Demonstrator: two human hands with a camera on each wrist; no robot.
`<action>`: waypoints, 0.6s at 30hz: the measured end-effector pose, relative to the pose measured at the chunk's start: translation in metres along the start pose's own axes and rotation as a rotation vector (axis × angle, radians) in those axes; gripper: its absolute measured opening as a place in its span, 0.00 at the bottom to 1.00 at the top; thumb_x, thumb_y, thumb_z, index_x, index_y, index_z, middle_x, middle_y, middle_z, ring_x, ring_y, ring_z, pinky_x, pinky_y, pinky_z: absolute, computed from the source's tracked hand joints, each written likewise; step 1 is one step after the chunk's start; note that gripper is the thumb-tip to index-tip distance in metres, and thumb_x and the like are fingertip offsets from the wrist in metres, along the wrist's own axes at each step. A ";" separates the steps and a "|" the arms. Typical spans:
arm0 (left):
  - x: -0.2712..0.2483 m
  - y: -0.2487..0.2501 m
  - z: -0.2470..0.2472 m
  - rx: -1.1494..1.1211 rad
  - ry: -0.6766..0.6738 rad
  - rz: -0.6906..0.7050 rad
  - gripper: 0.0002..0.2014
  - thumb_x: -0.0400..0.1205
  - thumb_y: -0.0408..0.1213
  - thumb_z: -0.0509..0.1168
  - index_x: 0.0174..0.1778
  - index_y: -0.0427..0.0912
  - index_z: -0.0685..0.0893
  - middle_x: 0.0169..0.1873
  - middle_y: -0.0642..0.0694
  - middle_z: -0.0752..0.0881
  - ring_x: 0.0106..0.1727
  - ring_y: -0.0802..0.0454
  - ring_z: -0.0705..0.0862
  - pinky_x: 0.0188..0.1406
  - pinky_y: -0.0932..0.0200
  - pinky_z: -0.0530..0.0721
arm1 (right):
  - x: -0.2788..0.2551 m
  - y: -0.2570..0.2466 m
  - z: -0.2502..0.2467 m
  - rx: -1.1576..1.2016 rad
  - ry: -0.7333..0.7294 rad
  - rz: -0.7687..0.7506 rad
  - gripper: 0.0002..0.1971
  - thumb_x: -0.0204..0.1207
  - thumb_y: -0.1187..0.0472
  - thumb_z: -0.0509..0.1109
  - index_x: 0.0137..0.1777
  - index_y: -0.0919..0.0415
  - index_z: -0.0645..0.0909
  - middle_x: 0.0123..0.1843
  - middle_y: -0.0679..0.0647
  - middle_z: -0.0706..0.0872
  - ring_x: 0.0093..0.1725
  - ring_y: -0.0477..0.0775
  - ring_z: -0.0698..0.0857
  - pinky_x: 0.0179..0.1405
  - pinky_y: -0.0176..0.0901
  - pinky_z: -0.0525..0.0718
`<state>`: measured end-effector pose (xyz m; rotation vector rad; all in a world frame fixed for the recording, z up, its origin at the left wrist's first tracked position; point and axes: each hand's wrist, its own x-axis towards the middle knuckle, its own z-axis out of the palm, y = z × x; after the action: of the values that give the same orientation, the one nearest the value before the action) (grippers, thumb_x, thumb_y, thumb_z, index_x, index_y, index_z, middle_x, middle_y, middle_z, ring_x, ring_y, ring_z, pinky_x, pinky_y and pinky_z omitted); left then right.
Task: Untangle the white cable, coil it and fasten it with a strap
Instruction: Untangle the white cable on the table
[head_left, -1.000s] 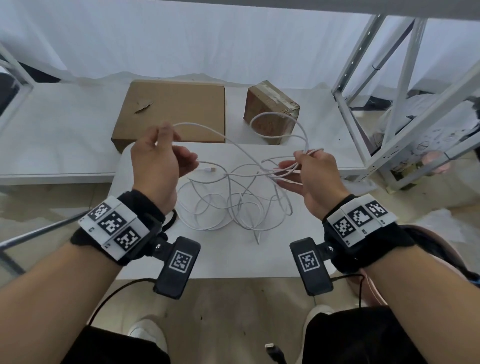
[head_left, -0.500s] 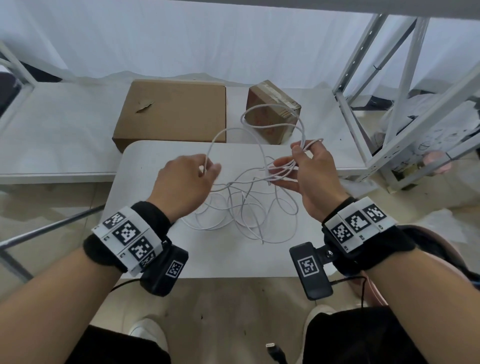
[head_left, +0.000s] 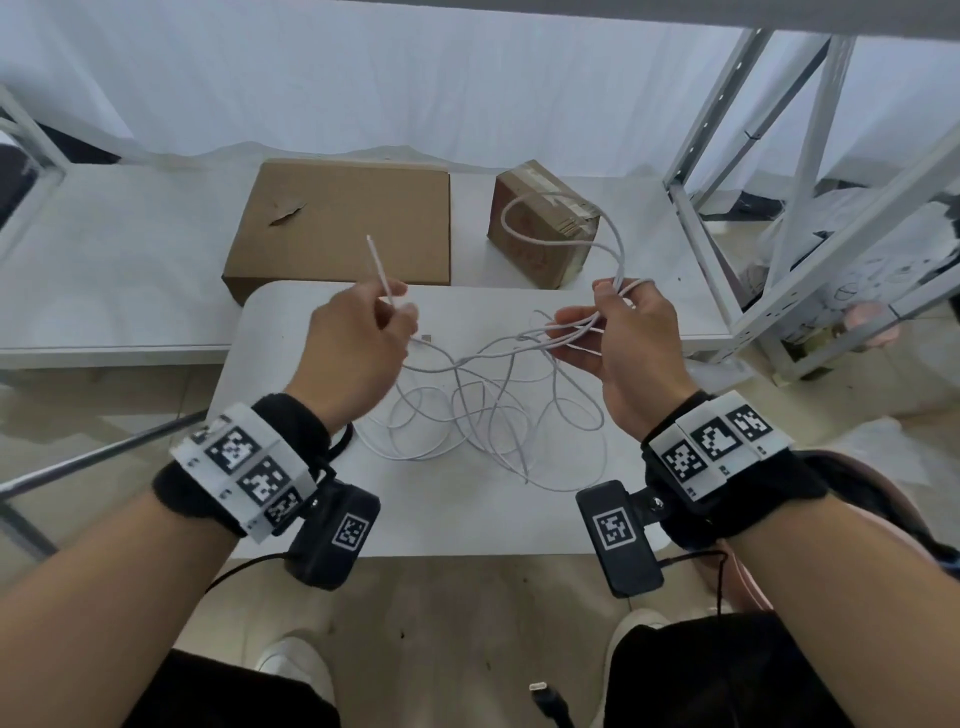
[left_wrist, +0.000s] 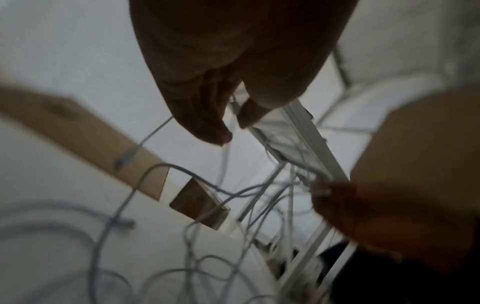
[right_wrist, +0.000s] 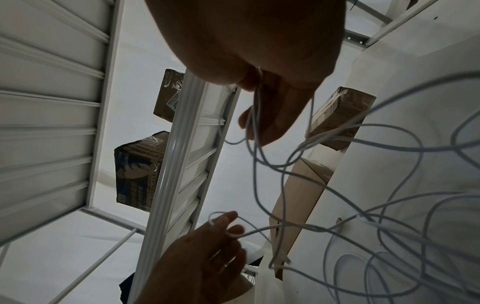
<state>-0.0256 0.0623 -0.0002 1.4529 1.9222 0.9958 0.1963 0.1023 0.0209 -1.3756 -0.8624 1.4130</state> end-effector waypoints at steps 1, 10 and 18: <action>-0.003 0.001 0.002 0.121 -0.015 0.081 0.18 0.87 0.43 0.64 0.71 0.39 0.79 0.39 0.58 0.85 0.42 0.58 0.86 0.45 0.66 0.81 | 0.000 -0.001 0.001 0.019 -0.009 -0.001 0.06 0.90 0.60 0.57 0.59 0.63 0.71 0.28 0.54 0.88 0.32 0.56 0.90 0.35 0.50 0.91; -0.013 0.000 0.011 0.139 -0.300 0.184 0.55 0.74 0.63 0.72 0.89 0.50 0.47 0.45 0.63 0.87 0.45 0.69 0.86 0.45 0.74 0.78 | -0.006 -0.009 0.003 0.244 -0.071 0.011 0.06 0.90 0.60 0.59 0.53 0.61 0.72 0.29 0.55 0.88 0.33 0.57 0.91 0.35 0.50 0.90; -0.018 0.001 0.015 0.106 -0.267 0.242 0.03 0.84 0.40 0.71 0.50 0.53 0.85 0.39 0.57 0.87 0.33 0.62 0.86 0.35 0.71 0.77 | -0.012 -0.010 0.007 0.257 -0.265 0.006 0.08 0.89 0.58 0.58 0.60 0.62 0.72 0.35 0.60 0.90 0.37 0.61 0.91 0.48 0.60 0.90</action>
<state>-0.0083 0.0486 -0.0090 1.8124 1.6571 0.7631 0.1901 0.0948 0.0353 -1.0128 -0.8104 1.6723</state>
